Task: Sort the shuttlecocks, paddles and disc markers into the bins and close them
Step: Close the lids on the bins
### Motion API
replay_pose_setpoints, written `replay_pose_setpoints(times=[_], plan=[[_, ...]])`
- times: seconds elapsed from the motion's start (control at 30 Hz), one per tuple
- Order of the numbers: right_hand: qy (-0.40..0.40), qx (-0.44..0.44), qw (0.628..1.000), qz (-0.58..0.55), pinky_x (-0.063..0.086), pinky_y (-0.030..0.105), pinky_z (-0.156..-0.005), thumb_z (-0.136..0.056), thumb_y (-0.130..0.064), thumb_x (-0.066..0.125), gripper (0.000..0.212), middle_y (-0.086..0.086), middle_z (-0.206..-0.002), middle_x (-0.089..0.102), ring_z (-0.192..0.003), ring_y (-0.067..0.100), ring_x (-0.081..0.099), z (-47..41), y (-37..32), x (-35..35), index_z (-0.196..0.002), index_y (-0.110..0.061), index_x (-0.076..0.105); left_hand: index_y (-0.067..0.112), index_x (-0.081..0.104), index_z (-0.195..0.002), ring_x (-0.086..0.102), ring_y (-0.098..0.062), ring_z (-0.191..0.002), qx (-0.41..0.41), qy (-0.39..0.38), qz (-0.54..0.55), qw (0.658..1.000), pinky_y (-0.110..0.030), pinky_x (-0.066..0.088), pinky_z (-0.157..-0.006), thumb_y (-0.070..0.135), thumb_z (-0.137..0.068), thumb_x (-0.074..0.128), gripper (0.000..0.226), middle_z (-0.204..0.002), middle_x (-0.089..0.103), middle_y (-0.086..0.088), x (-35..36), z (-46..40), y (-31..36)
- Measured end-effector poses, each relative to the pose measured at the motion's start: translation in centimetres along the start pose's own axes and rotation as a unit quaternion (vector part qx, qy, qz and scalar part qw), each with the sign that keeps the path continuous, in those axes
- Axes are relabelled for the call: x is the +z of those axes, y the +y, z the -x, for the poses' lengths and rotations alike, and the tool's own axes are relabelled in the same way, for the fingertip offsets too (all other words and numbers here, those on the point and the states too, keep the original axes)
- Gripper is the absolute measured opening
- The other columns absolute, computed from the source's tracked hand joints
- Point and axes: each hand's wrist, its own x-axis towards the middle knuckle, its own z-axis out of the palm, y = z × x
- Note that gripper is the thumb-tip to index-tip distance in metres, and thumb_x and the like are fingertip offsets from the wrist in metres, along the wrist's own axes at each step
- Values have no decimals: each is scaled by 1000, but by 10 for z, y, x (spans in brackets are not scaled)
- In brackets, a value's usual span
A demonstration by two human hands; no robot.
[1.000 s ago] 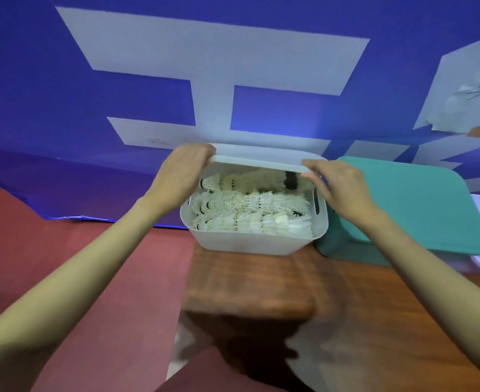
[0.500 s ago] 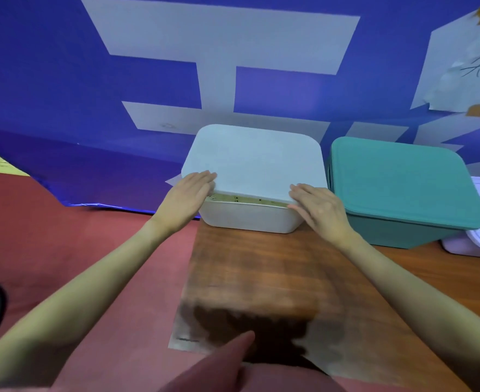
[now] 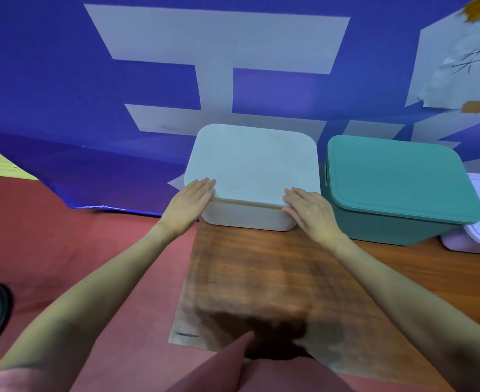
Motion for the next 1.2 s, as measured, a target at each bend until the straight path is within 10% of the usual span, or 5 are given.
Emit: replay_pose_setpoints(times=[0.4,0.63,0.83,1.0,1.2], plan=[[-106,34,993,-28,51,44,-90,-95,-30,44,36,11,-122,60,-113,31,56,-4,4,2,-117,-7,61,0,40,-141,39,-41,-133,-39,-35,6,999,-48,38,-106,28,-101,40,48,-146,37,-27,-3,0,-19],[-285,168,944,-23,-6,59,-112,-95,-57,32,59,8,-159,-7,-144,37,-14,-14,8,6,-148,-44,10,14,28,-149,29,-31,-142,-48,-58,26,997,-47,45,-102,0,-92,58,66,-155,28,-12,-3,7,-37],[-303,155,940,-7,2,61,-112,-94,-60,27,60,5,-160,-6,-145,30,-14,-16,8,4,-148,-45,5,19,32,-148,33,-27,-140,-67,-58,24,996,-44,53,-91,-12,-85,59,75,-153,33,-7,-6,7,-37],[-306,145,941,4,4,61,-112,-94,-61,25,60,5,-160,-2,-146,28,-11,-15,8,5,-148,-45,5,14,39,-145,35,-30,-139,-76,-23,36,996,-48,57,-80,16,-97,51,49,-150,38,-12,-2,10,-31],[-307,152,939,-19,2,61,-112,-93,-61,28,61,3,-160,-2,-146,26,-12,-17,9,3,-148,-45,8,30,53,-136,36,-20,-136,-272,-3,210,939,-37,36,-106,48,-95,50,45,-150,36,-7,-9,4,-14]])
